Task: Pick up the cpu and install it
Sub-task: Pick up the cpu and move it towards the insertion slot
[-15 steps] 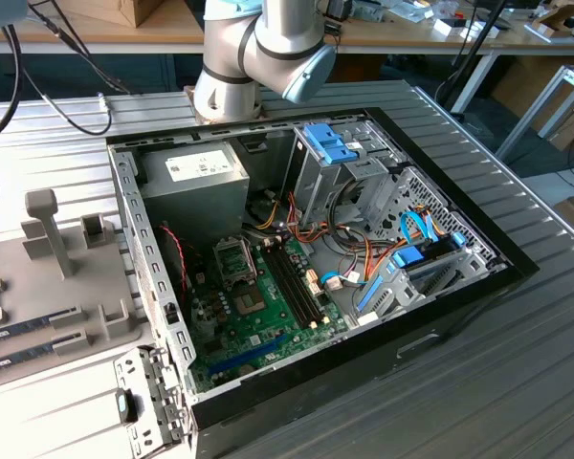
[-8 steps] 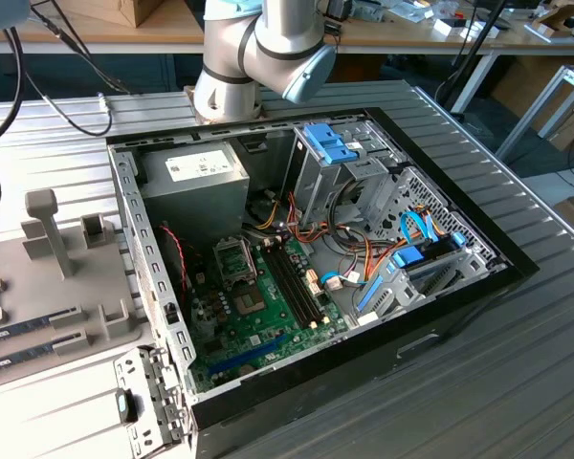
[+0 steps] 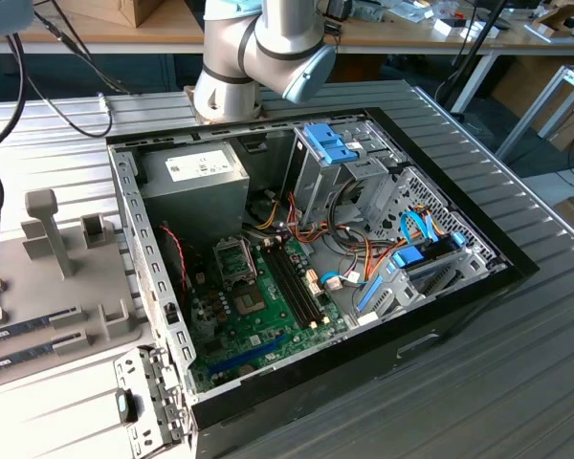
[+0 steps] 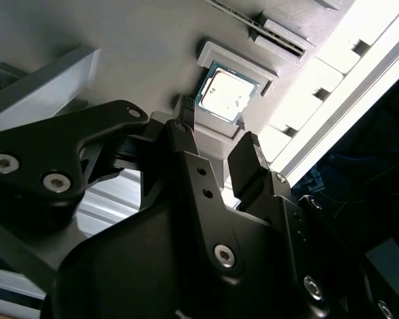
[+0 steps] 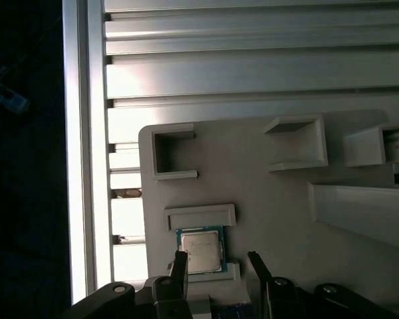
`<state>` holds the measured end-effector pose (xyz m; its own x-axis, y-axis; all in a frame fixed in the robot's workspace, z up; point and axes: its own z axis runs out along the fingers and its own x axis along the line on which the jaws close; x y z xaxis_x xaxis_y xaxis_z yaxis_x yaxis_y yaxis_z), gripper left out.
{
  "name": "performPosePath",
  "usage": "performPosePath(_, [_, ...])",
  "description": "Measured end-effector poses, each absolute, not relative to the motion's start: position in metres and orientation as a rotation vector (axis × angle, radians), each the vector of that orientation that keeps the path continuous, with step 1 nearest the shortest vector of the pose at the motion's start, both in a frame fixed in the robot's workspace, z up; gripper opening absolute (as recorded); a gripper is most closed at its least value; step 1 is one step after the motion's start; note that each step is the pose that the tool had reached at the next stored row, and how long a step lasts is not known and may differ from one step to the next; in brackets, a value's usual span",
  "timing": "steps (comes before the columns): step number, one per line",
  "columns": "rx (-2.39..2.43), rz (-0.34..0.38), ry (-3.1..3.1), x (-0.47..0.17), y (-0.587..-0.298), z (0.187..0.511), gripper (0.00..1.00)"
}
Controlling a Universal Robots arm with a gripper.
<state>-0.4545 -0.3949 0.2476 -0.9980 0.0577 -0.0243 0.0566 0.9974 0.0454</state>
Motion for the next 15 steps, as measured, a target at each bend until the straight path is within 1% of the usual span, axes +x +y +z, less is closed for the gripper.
performPosePath(15, [0.089, 0.070, 3.114, -0.4545, -0.3949, 0.2424, 0.48])
